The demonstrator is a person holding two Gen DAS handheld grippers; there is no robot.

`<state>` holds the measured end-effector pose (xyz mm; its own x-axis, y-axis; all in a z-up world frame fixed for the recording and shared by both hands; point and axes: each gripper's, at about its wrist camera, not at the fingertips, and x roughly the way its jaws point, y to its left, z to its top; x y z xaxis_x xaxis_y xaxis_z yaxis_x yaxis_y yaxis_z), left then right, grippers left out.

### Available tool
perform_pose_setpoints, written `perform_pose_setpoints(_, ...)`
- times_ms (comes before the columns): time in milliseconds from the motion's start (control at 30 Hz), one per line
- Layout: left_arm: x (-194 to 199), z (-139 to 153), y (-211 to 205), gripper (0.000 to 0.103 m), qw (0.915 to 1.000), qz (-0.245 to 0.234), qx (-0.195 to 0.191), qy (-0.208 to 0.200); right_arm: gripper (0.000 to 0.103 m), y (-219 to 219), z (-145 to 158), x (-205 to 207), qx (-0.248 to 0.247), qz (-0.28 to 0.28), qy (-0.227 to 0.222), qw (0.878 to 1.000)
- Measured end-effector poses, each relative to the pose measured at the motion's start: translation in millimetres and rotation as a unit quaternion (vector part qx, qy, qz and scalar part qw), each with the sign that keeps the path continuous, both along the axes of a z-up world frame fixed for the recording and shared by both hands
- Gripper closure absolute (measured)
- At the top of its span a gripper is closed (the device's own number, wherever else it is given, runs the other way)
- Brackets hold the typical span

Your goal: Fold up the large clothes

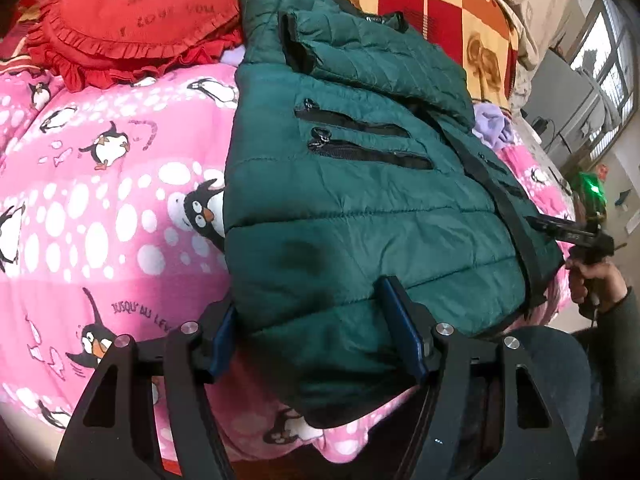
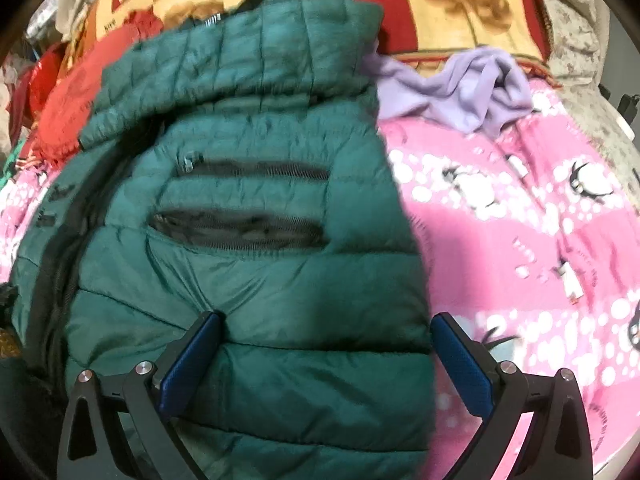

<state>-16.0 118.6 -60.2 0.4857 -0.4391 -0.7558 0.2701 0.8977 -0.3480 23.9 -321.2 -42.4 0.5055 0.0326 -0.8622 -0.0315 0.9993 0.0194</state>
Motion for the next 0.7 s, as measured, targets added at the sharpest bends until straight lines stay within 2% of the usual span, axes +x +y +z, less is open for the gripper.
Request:
perform_pose_setpoints(67, 0.0, -1.6, 3.5, 0.037, 0.9999, 0.008, -0.013, -0.004, 0.000, -14.9, 12.5, -14.1, 0.000, -0.019, -0.035, 0.999)
perform_pose_setpoints(133, 0.9, -3.0, 3.8, 0.037, 0.9997, 0.012, -0.020, -0.010, 0.000, -31.8, 14.3, -28.3, 0.030, -0.025, -0.045, 0.998)
perform_pose_setpoints(200, 2.7, -3.3, 3.7, 0.037, 0.9996, 0.012, -0.021, -0.014, 0.000, -45.3, 4.8, -41.5, 0.069, -0.019, -0.031, 0.997)
perform_pose_setpoints(267, 3.0, -1.3, 3.9, 0.039, 0.9995, 0.012, -0.019, -0.020, 0.000, -53.5, -4.5, -51.4, 0.077, -0.017, -0.019, 0.997)
perform_pose_setpoints(400, 1.6, 4.5, 1.2, 0.050, 0.9993, 0.009, 0.001, -0.036, 0.000, -60.6, -16.4, -64.1, 0.141, 0.013, -0.009, 0.990)
perform_pose_setpoints(467, 0.5, 7.7, -0.4, 0.056, 0.9989, 0.012, 0.009, -0.044, 0.007, -56.6, -14.9, -67.7, 0.151, 0.030, -0.020, 0.988)
perform_pose_setpoints(500, -0.5, 10.0, -1.3, 0.057, 0.9985, 0.012, 0.015, -0.051, 0.009, -56.3, -13.9, -69.3, 0.174, 0.040, -0.024, 0.984)
perform_pose_setpoints(567, -1.6, 13.9, -2.3, 0.057, 0.9979, 0.014, 0.021, -0.060, 0.025, -54.5, -13.5, -68.8, 0.221, 0.061, -0.025, 0.973)
perform_pose_setpoints(600, -1.5, 13.9, -2.3, 0.057, 0.9978, 0.014, 0.022, -0.060, 0.025, -50.7, -11.9, -67.1, 0.242, 0.074, -0.026, 0.967)
perform_pose_setpoints(633, -1.2, 13.5, -2.5, 0.057, 0.9979, 0.013, 0.024, -0.058, 0.025, -46.7, -10.7, -66.6, 0.243, 0.081, -0.029, 0.966)
perform_pose_setpoints(700, 1.2, 9.9, -2.5, 0.056, 0.9983, 0.012, 0.027, -0.051, 0.025, -40.3, -15.7, -62.2, 0.216, 0.070, -0.018, 0.974)
